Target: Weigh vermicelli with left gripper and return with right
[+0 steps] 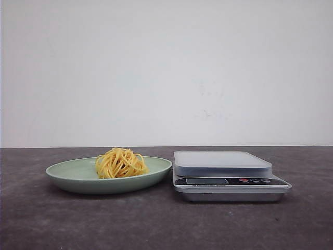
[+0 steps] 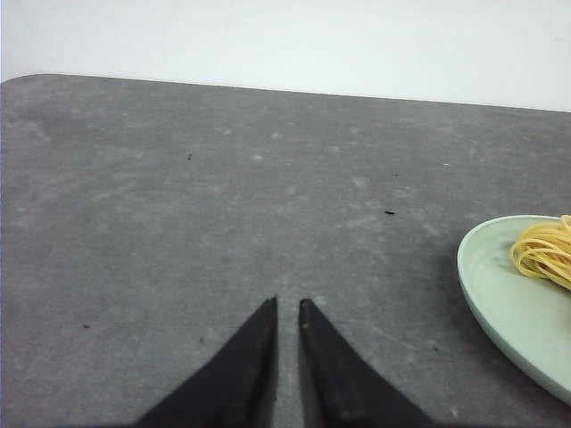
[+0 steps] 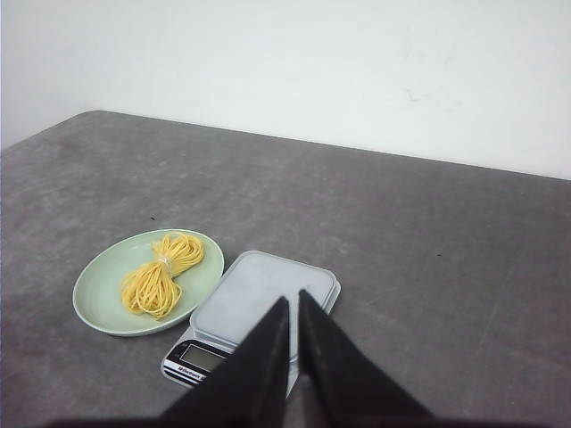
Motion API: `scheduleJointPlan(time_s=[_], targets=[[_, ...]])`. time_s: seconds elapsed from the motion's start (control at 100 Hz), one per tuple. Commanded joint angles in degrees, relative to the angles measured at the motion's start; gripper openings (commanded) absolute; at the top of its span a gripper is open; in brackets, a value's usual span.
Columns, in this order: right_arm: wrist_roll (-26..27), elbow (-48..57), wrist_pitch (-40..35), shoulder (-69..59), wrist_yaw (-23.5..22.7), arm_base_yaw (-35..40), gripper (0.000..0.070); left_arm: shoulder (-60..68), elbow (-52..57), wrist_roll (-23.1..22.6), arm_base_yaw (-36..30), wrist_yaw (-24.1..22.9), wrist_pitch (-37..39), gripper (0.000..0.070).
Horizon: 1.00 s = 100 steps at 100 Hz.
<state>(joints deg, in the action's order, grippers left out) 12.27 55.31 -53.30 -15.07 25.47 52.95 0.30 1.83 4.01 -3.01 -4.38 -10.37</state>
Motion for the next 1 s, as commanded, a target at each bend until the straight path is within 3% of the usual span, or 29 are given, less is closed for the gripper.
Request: scheduleJointPlan(time_s=[0.0,0.58,0.63,0.7,0.78,0.9,0.99], targets=[[0.5,0.5,0.6,-0.1,0.1,0.7,0.0008,-0.1,-1.0,-0.5,0.0,0.1,-0.3,0.0011],[0.1,0.5,0.7,-0.1,0.1,0.7,0.0007,-0.1,-1.0,-0.5,0.0,0.1,-0.3,0.0012],[-0.2,0.5,1.0,-0.1,2.2,0.0,0.0007,-0.1,-1.0,-0.5,0.0,0.1,-0.3,0.0011],[-0.3,0.4,1.0,-0.1,5.6,-4.1,0.0008,-0.1,-1.0,-0.5,0.0,0.1,-0.3,0.0011],[0.7,-0.1,1.2,-0.1,5.0,-11.7,0.0008,-0.1,-1.0,-0.5,0.0,0.1,-0.3,0.0012],[-2.3,-3.5,3.3,0.8,-0.7,-25.4,0.0007,-0.1,-1.0,-0.5,0.0,0.1,-0.3,0.0011],[-6.3,-8.4,8.1,2.5,-8.2,-35.7,0.0008,-0.1,-1.0,-0.5,0.0,0.1,-0.3,0.0011]])
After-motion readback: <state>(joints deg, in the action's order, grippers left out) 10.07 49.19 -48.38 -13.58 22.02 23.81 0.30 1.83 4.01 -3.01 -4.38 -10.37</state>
